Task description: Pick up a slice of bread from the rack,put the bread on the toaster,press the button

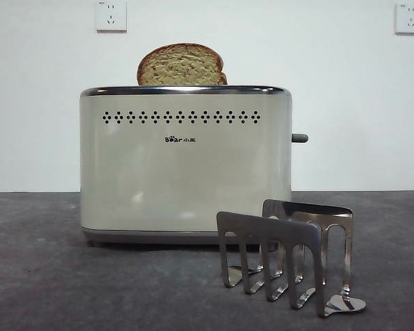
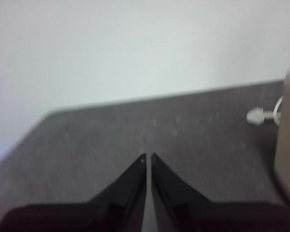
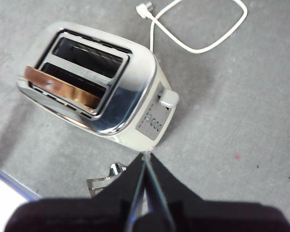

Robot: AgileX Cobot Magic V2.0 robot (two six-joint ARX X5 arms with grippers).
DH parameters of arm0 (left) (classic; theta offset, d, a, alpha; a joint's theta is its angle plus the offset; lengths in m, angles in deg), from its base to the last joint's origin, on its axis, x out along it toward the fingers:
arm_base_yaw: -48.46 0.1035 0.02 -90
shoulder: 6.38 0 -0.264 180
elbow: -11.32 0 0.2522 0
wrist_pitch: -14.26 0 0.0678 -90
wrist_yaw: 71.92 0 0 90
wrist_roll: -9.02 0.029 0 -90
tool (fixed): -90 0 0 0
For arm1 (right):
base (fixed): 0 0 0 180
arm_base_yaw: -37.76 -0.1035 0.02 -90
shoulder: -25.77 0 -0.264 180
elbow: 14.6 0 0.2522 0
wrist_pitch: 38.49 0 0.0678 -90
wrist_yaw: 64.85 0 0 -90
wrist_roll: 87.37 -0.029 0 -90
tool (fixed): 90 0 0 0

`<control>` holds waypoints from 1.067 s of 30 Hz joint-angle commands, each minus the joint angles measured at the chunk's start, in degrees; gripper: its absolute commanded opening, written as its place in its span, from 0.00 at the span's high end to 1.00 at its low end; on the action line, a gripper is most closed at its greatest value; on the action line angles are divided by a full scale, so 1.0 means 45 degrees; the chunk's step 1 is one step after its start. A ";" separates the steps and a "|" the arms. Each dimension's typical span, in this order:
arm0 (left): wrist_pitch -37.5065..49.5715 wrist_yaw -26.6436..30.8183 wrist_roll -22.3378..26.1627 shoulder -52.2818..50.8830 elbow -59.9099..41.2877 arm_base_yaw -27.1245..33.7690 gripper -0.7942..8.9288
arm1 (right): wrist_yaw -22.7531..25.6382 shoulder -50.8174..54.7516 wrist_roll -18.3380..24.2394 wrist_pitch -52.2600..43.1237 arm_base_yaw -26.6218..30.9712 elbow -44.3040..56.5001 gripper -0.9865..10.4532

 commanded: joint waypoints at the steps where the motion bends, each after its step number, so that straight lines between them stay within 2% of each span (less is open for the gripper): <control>1: 0.0233 -0.0015 -0.1030 -0.1141 -0.1001 0.0087 0.90 | 0.0000 -0.0243 0.0107 0.0097 0.0000 -0.0024 0.91; 7: -0.0525 -0.0155 -0.1336 -0.2157 -0.1821 0.0087 0.90 | 0.0291 -0.0495 0.0107 0.0049 0.0000 -0.0024 0.91; 10: -0.1137 -0.0641 -0.1073 -0.2157 -0.1826 0.0087 0.90 | 0.0670 -0.0500 0.0107 0.0044 0.0000 -0.0024 0.91; 14: -0.1923 -0.0636 -0.0894 -0.2157 -0.1826 0.0049 0.90 | 0.1088 -0.0500 0.0107 0.0049 0.0000 -0.0024 0.91; 21: -0.1914 -0.0627 -0.1151 -0.2059 -0.1821 0.0044 0.90 | 0.1787 -0.0500 0.0107 0.0044 0.0000 -0.0024 0.91; 32: -0.1914 -0.0631 -0.1151 -0.1608 -0.1821 0.0039 0.90 | 0.1860 -0.0500 0.0107 0.0053 0.0000 -0.0024 0.91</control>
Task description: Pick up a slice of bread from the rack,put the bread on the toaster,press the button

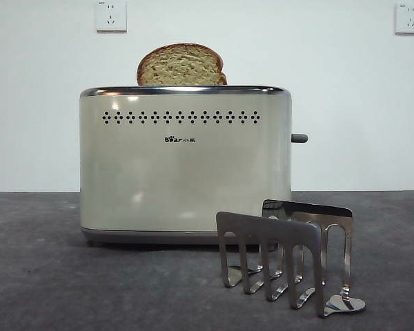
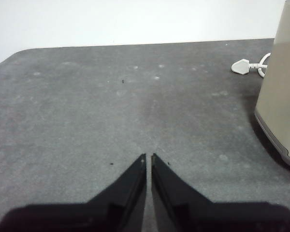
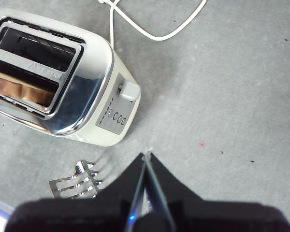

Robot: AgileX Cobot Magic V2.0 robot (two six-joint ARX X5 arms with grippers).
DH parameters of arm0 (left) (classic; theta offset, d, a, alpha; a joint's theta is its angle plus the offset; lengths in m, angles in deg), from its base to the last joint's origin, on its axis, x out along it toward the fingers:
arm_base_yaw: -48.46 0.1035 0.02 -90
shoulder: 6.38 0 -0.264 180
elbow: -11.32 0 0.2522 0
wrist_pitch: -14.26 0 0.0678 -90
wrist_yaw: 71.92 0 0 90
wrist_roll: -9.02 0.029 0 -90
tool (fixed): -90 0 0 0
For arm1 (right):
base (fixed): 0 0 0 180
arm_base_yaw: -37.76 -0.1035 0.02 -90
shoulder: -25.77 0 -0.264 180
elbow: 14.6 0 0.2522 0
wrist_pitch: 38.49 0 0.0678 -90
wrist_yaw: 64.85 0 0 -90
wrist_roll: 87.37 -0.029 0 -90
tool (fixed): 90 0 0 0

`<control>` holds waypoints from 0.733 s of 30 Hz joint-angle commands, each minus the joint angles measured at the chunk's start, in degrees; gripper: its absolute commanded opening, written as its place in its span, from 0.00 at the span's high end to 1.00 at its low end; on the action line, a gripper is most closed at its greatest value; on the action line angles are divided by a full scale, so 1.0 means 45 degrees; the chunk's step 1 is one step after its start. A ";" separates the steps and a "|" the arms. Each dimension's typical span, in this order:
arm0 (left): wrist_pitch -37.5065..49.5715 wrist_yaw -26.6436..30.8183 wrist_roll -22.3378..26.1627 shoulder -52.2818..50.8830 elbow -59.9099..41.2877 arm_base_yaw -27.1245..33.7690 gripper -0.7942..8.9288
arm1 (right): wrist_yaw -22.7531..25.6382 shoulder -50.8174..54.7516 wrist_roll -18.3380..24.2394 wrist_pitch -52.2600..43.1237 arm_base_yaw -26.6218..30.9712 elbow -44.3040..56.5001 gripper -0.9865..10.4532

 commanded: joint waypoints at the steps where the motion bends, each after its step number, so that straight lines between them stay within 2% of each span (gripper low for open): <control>1: 0.0083 0.0000 -0.0087 0.0097 -0.0136 -0.0005 0.90 | 0.0049 -0.0078 0.0102 0.0039 0.0000 -0.0024 0.91; 6: 0.0078 0.0005 -0.0087 0.0330 -0.0136 0.0000 0.90 | 0.0593 -0.0073 0.0199 -0.0695 0.0078 0.0602 0.91; 10: 0.0078 0.0000 -0.0087 0.0423 -0.0136 -0.0005 0.90 | 0.1928 0.1253 0.1603 -0.2579 0.0083 0.2569 0.91; 12: 0.0078 0.0005 -0.0087 0.0471 -0.0136 0.0000 0.90 | 0.2297 0.2356 0.2142 -0.4070 0.0083 0.4065 0.91; 18: 0.0078 0.0000 -0.0087 0.0505 -0.0136 0.0000 0.90 | 0.2380 0.5761 0.2064 -0.8961 0.0282 0.8913 0.91; 22: 0.0078 0.0005 -0.0087 0.0505 -0.0136 0.0000 0.90 | 0.2934 0.7995 0.2064 -1.0880 0.0432 1.1992 0.91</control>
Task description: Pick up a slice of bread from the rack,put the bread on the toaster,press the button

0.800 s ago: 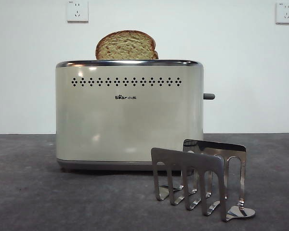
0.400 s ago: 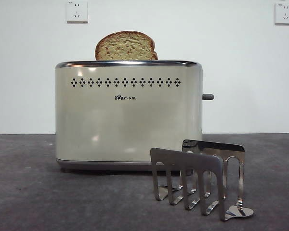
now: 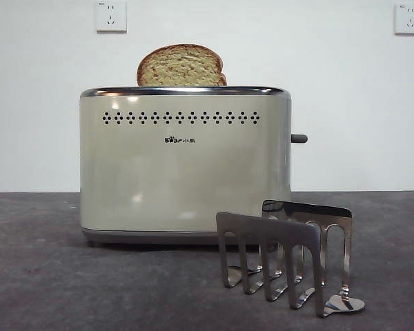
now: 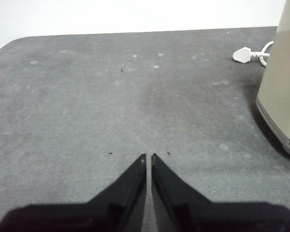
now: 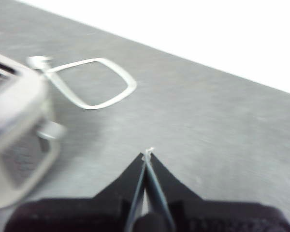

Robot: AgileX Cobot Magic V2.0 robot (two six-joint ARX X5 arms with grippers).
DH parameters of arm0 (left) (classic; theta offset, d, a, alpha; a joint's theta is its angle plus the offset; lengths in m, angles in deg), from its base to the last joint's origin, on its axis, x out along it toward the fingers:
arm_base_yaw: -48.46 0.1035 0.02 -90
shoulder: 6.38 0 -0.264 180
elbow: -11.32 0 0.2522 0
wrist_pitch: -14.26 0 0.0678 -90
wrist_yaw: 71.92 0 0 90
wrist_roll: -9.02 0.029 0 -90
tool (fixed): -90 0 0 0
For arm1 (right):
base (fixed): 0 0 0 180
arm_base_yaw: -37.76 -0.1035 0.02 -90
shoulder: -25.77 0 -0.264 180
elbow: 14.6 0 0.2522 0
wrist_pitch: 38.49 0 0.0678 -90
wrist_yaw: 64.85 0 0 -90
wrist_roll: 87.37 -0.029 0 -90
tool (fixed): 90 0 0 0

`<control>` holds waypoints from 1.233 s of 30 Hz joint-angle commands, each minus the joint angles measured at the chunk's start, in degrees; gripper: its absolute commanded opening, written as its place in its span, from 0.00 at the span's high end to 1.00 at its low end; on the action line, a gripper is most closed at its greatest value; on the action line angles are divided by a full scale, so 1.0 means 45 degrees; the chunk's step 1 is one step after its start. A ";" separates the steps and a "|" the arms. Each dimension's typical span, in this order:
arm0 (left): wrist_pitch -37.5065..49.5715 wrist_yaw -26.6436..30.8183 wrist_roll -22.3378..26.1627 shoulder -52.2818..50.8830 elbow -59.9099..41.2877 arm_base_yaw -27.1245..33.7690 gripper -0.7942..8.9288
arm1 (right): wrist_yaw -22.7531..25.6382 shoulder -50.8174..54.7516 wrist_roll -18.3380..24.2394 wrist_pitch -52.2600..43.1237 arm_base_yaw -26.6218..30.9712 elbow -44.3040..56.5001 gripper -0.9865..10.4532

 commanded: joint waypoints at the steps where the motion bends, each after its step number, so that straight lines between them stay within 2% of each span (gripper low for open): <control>1: 0.0078 0.0005 -0.0083 0.0005 -0.0136 0.0000 0.90 | 0.0223 0.1467 0.0121 -0.0879 0.0044 0.2429 0.91; 7: 0.0078 0.0005 -0.0083 0.0005 -0.0136 0.0000 0.90 | 0.0214 0.4784 -0.0049 -0.2914 0.0039 0.6810 0.91; 11: 0.0078 0.0000 -0.0083 0.0005 -0.0136 0.0000 0.90 | 0.0010 0.6810 -0.1107 -0.5236 0.0029 0.9520 0.91; 15: 0.0078 0.0005 -0.0083 0.0005 -0.0136 0.0000 0.90 | 0.0267 0.8277 -0.1987 -0.6484 0.0039 1.1225 0.91; 25: 0.0078 0.0000 -0.0083 0.0005 -0.0136 0.0000 0.90 | 0.1535 0.9836 -0.3594 -0.6426 0.0602 1.2186 0.91; 33: 0.0078 0.0000 -0.0083 0.0005 -0.0136 0.0000 0.90 | 0.1564 1.0666 -0.3585 -0.4512 0.1039 1.2308 0.91; 37: 0.0078 0.0000 -0.0083 0.0005 -0.0136 -0.0005 0.90 | 0.1515 1.0773 -0.3604 -0.4605 0.1035 1.2303 0.91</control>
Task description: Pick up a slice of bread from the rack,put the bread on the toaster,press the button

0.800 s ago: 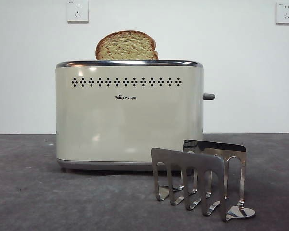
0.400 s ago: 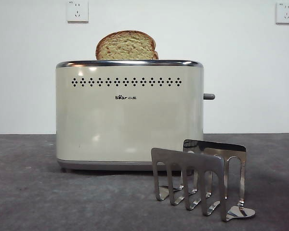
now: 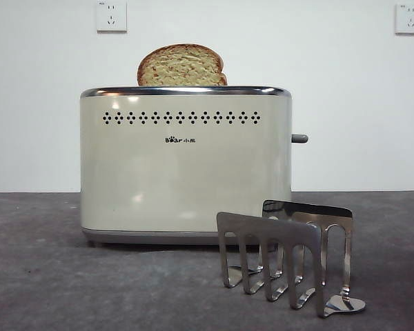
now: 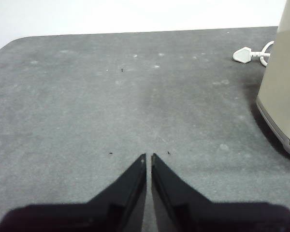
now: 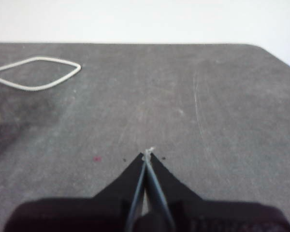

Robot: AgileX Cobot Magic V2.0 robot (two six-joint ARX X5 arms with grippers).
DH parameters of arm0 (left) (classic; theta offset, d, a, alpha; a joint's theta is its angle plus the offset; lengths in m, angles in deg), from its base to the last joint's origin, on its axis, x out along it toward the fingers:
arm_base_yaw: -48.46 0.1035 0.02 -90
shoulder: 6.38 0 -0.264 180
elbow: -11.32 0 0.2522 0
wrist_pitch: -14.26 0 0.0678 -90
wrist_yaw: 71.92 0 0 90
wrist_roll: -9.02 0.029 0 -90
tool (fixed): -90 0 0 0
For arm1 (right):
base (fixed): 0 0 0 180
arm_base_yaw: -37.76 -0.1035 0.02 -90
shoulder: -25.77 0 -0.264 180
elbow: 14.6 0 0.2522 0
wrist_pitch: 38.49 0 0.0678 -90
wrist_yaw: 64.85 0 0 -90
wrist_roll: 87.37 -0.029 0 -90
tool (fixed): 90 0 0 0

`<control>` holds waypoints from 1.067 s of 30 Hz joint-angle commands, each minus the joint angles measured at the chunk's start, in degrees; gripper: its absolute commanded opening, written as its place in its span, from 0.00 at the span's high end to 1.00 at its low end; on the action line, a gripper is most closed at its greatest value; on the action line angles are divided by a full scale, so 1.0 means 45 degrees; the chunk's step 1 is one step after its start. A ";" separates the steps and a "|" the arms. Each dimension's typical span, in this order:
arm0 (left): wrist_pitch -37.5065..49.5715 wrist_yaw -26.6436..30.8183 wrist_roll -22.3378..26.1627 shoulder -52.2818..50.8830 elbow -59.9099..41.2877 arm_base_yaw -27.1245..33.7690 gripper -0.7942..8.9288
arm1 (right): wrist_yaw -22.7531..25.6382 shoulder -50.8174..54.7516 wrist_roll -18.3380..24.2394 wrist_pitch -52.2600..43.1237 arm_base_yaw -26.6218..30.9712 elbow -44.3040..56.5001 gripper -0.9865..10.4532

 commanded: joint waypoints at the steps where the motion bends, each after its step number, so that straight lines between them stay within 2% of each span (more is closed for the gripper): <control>1: 0.0073 0.0005 -0.0083 0.0005 -0.0136 -0.0005 0.90 | -0.0034 0.0034 -0.0146 -0.0015 0.0005 0.0131 0.91; 32: 0.0073 0.0000 -0.0083 0.0010 -0.0136 0.0000 0.90 | 0.0126 0.0024 -0.0131 0.0005 0.0005 0.0131 0.91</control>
